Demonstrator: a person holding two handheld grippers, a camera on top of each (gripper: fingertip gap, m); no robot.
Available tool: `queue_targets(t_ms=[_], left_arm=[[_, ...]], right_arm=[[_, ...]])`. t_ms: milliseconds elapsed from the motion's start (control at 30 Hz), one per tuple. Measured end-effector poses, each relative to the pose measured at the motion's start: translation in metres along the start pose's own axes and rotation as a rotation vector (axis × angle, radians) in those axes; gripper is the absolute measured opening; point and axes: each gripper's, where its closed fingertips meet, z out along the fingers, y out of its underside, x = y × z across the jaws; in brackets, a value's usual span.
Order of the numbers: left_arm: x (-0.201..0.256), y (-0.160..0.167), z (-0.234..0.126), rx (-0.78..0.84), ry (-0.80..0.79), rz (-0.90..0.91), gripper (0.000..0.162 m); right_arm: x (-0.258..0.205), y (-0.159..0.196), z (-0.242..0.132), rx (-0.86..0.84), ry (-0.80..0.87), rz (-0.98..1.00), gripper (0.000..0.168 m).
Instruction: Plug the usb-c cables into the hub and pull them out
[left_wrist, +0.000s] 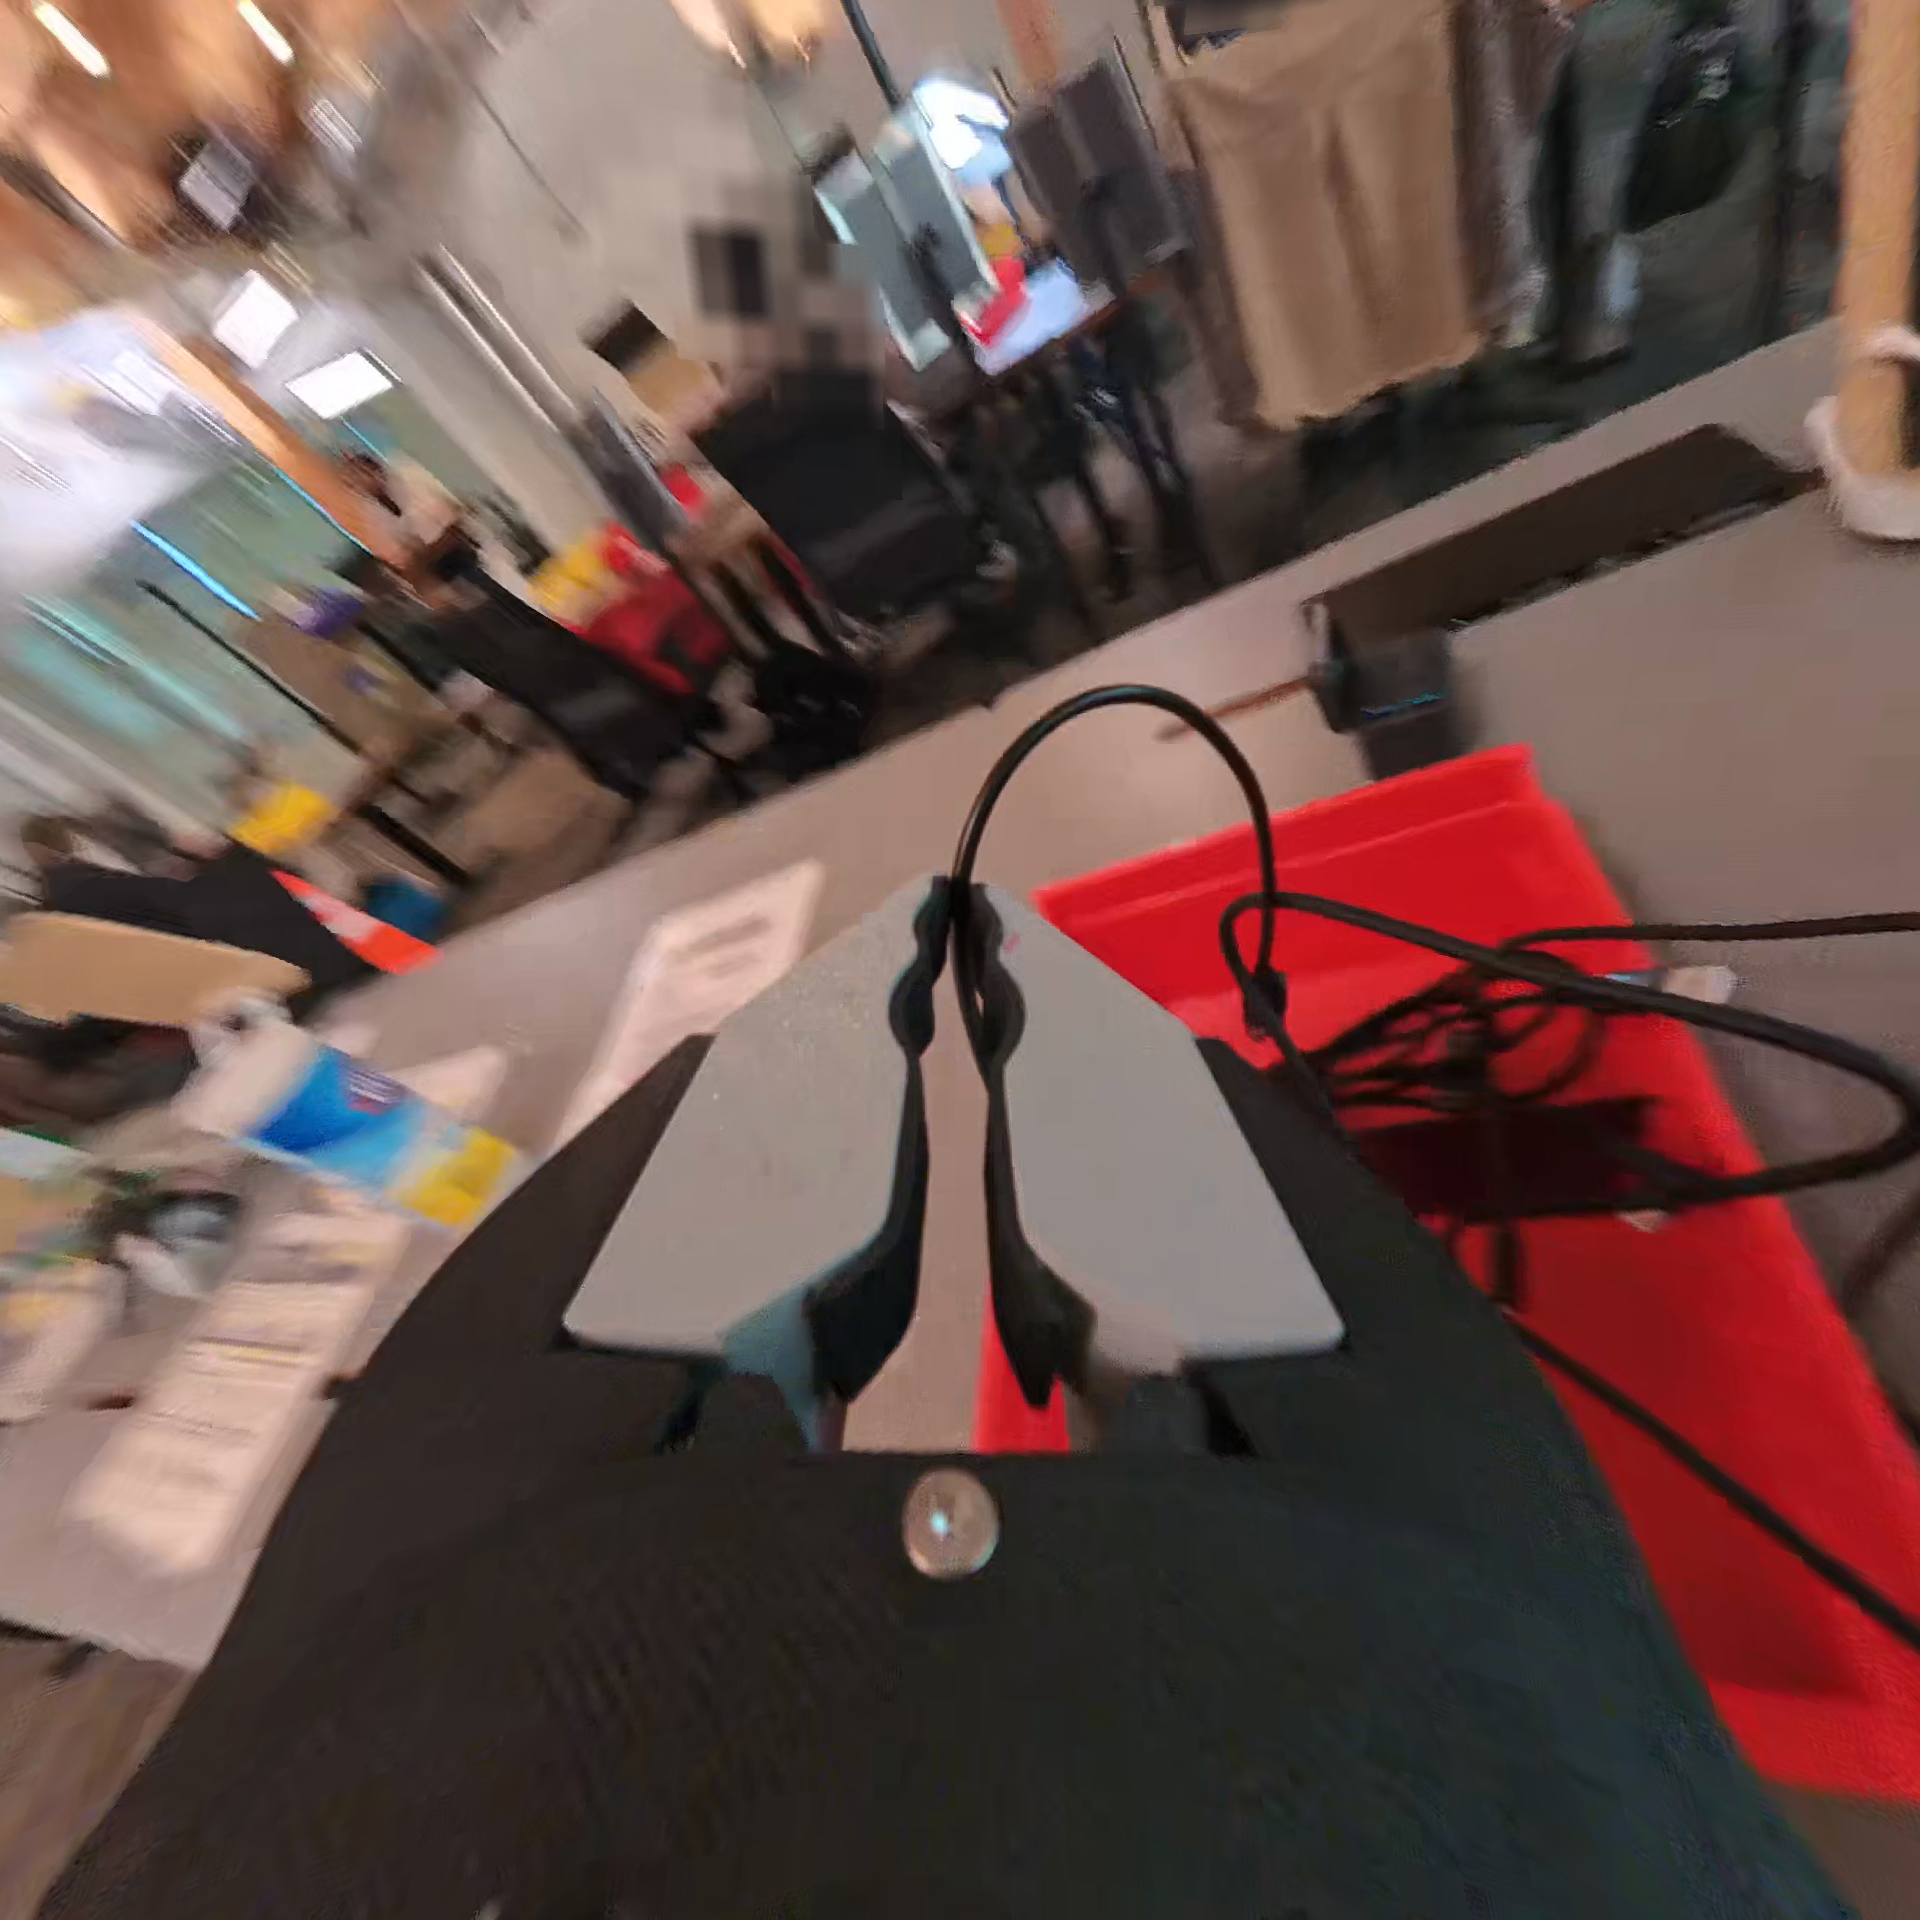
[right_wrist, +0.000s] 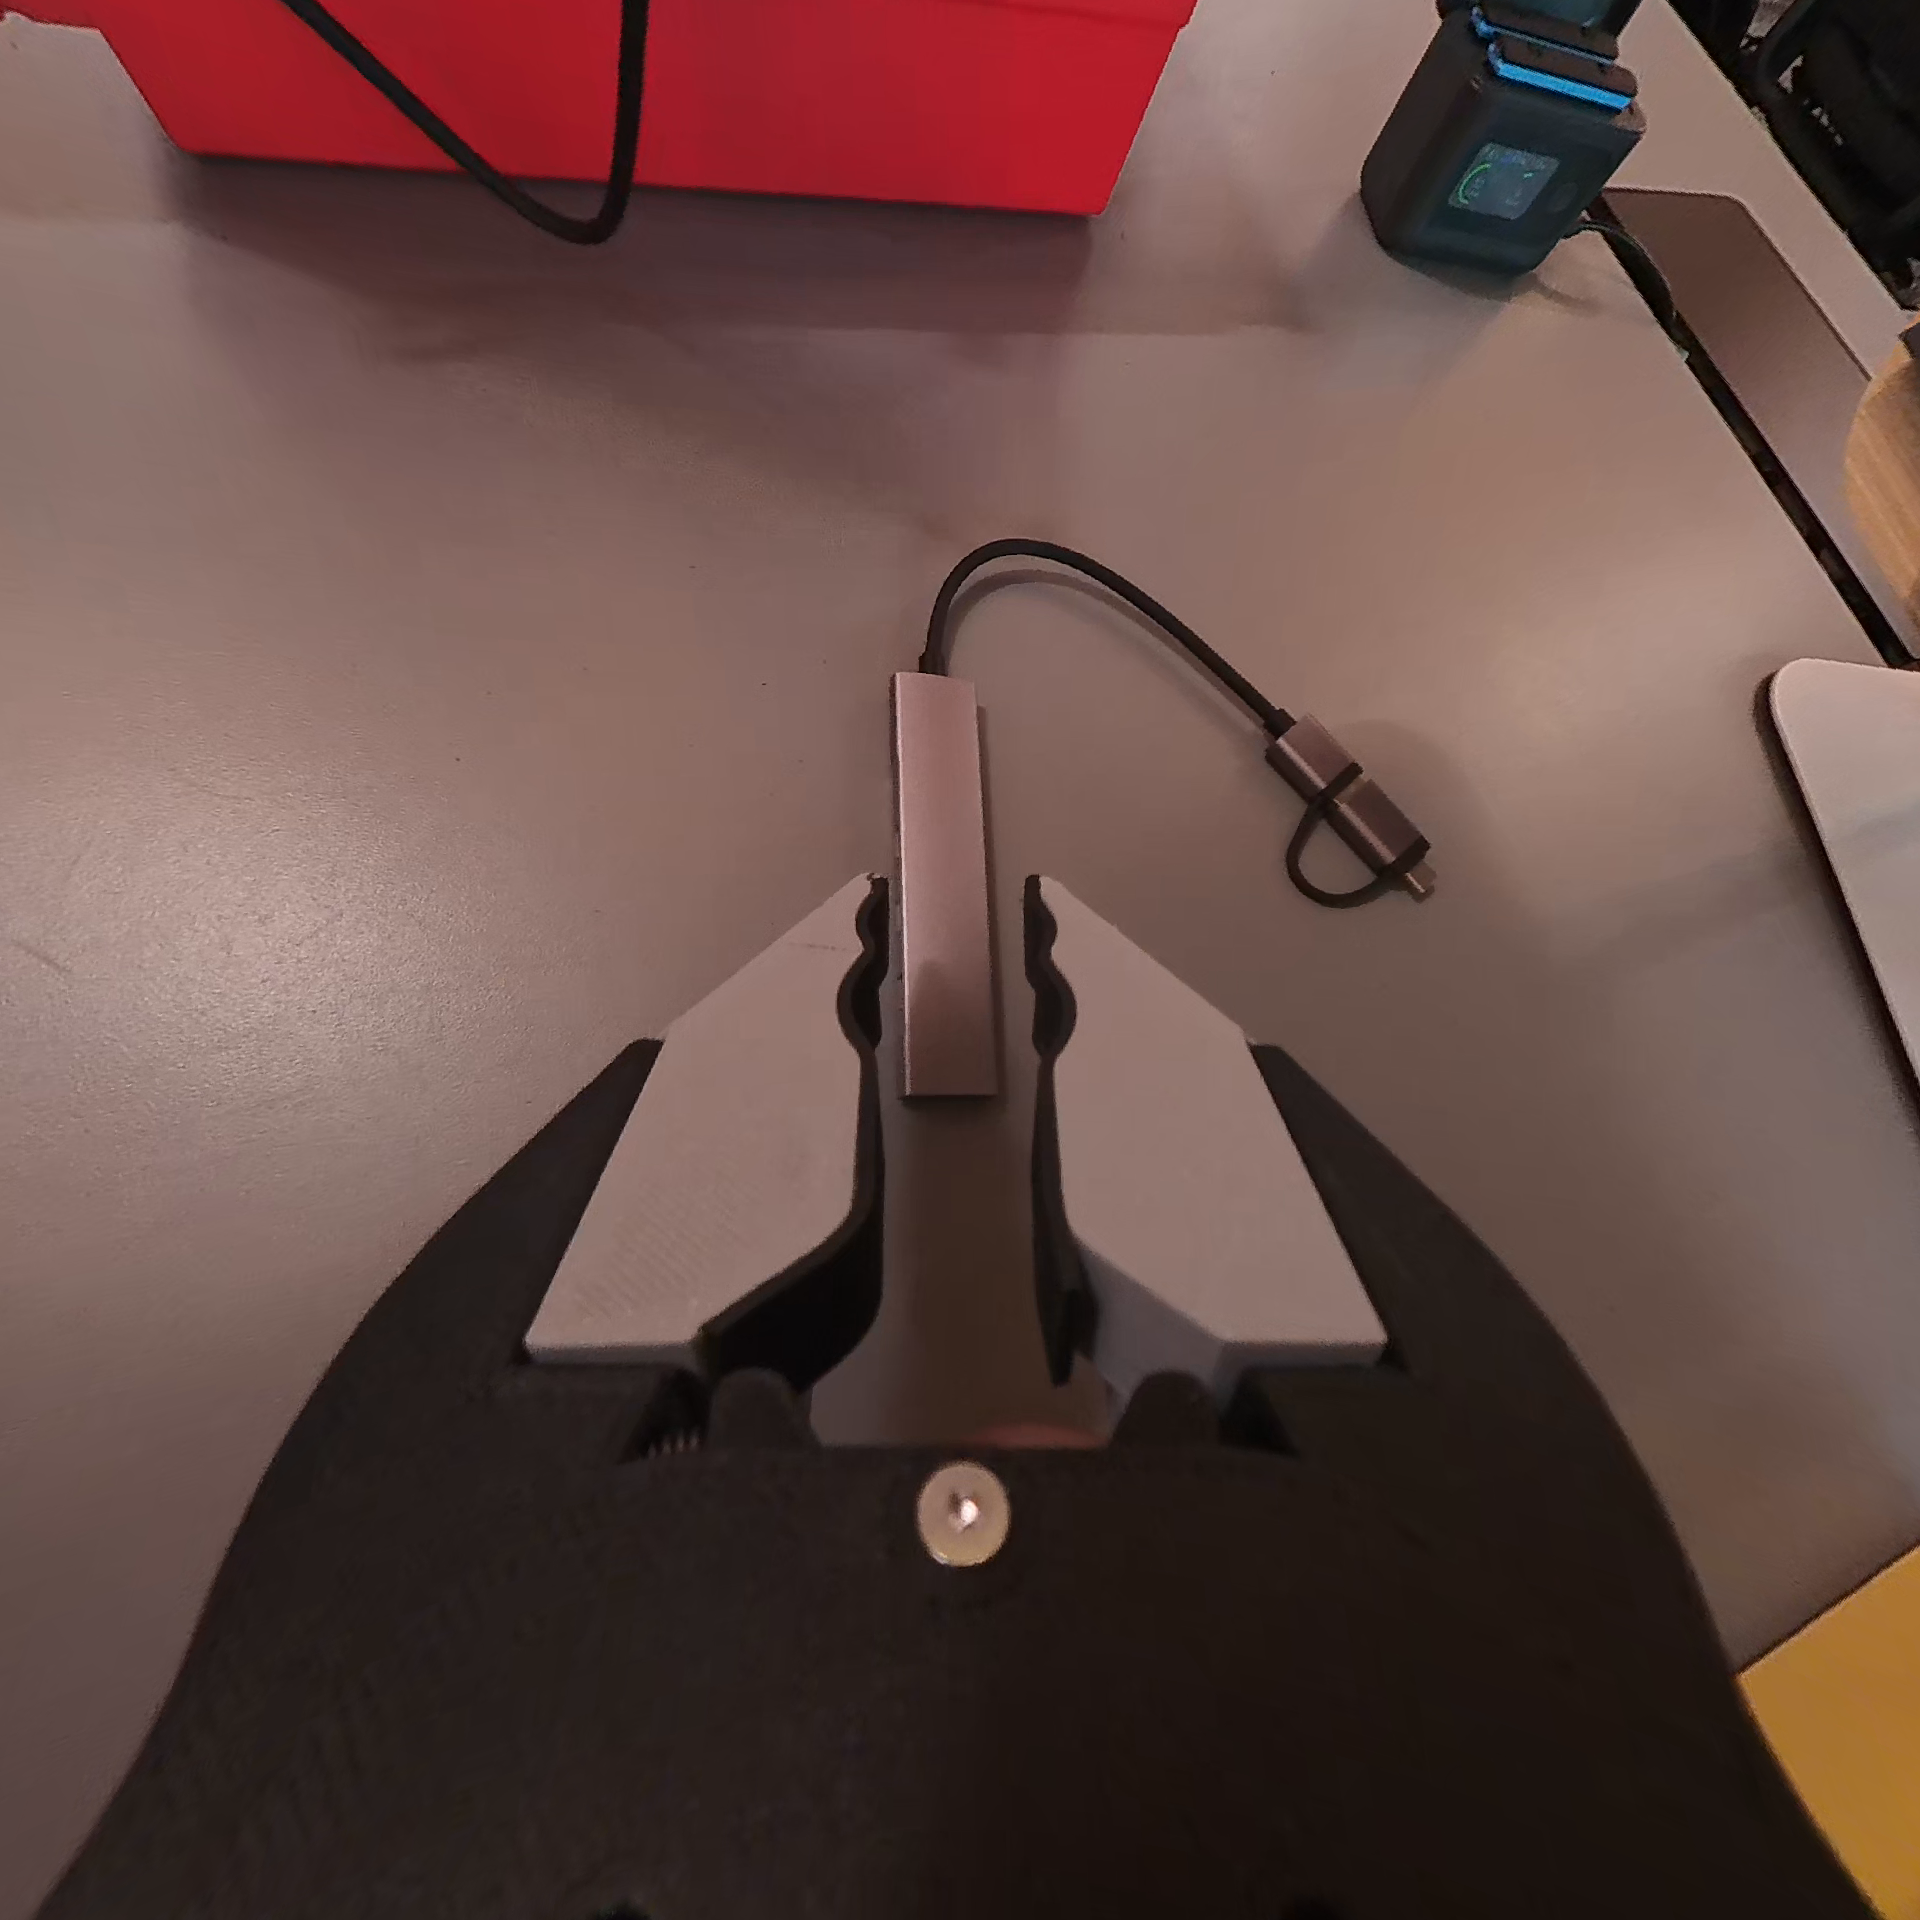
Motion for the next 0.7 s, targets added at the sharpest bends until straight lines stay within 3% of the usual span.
queue_targets(t_ms=[167,300,467,567,633,700], left_arm=[[0.038,0.077,0.030,-0.251,0.286,-0.230,0.000],[0.054,0.113,0.025,-0.273,0.369,-0.313,0.001],[-0.018,0.089,0.010,0.020,0.113,-0.533,0.000],[-0.041,0.059,-0.009,0.191,0.103,-0.636,0.000],[-0.055,0.052,-0.017,0.227,0.084,-0.709,0.000],[-0.063,0.063,-0.013,0.139,0.014,-0.601,0.001]], right_arm=[[0.000,-0.001,-0.001,0.004,0.000,0.002,0.023],[-0.002,-0.002,-0.001,0.010,-0.005,-0.005,0.023],[-0.004,0.000,0.002,-0.007,-0.009,-0.015,0.023],[-0.002,0.002,0.003,-0.016,-0.004,-0.012,0.023],[-0.001,0.003,0.003,-0.014,-0.003,-0.003,0.023],[0.000,0.003,0.003,-0.011,-0.002,0.005,0.023]])
